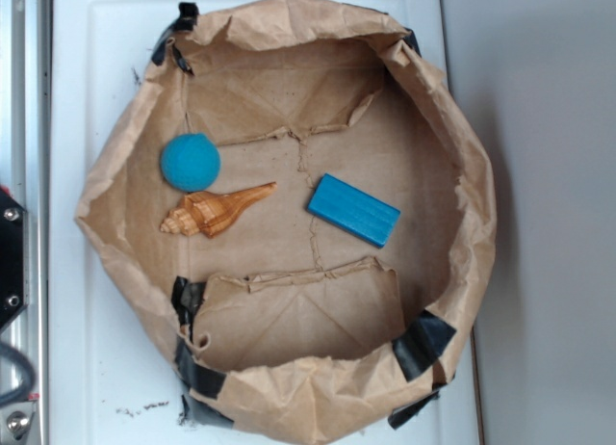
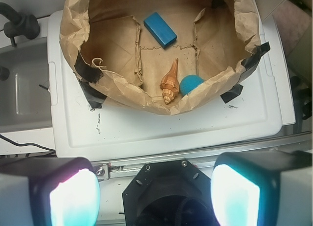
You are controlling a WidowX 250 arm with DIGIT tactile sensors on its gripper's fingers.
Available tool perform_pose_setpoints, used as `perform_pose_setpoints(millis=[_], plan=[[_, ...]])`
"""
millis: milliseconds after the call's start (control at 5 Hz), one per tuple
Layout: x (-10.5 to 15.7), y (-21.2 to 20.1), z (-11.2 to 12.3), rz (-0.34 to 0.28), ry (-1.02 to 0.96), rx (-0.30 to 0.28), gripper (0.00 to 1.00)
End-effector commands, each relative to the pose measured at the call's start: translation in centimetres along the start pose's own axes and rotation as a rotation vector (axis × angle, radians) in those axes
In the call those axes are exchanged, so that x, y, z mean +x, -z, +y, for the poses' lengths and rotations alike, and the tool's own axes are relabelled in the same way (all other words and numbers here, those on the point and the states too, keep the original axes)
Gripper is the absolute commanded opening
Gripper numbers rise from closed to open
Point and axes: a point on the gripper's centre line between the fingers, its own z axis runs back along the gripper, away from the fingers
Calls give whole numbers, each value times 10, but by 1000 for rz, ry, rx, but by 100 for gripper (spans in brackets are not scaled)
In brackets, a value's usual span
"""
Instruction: Grab the shell.
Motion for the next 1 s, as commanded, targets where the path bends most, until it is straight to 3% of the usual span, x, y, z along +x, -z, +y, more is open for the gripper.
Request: perform_pose_setpoints(millis=[0,200,400,600,800], plan=[[0,0,0,0,0,0,100],[29,9,1,1,1,-21,100],[50,15,-1,-35,98,4,100],[86,16,-7,-124,289,-20,100],[86,16,-7,-124,289,-20,100]])
